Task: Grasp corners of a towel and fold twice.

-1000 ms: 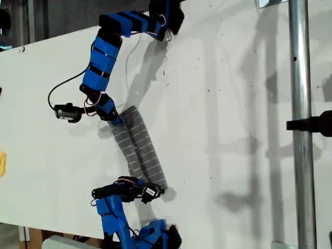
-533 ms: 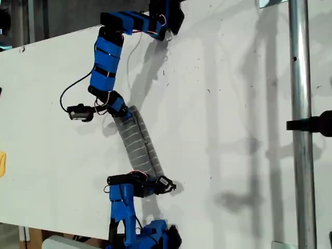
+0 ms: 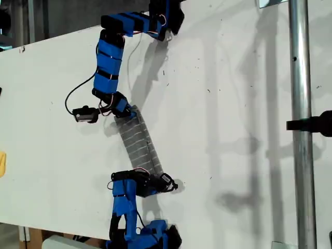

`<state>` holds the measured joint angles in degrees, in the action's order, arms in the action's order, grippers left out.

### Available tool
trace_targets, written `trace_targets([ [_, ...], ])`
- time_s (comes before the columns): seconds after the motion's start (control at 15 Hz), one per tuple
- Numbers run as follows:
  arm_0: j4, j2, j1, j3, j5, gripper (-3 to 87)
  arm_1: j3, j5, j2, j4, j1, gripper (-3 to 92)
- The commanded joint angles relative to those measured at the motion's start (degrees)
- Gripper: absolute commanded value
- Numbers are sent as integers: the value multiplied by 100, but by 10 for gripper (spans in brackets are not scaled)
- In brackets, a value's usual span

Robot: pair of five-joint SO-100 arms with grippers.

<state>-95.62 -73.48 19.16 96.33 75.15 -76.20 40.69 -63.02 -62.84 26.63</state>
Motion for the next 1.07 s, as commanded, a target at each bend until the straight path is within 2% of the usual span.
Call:
trace_targets([
  [0.0,-26,-158,-79,-202,-88,114,26,114,18,97,-35,-3],
  [0.27,-123,-949,-176,18,-237,199,26,114,132,97,88,7],
  [0.33,-123,-1310,-176,220,-193,233,35,114,132,88,88,52],
  [0.4,-132,-1661,-185,431,-149,251,62,114,123,0,88,138],
  [0.47,-132,-2048,-185,677,-97,264,79,114,70,-114,88,164],
  [0.8,-132,-3858,-281,1573,343,264,0,114,-729,-993,149,239],
  [1.0,-105,-5186,-492,2232,773,261,-844,123,-2268,-1556,211,246],
])
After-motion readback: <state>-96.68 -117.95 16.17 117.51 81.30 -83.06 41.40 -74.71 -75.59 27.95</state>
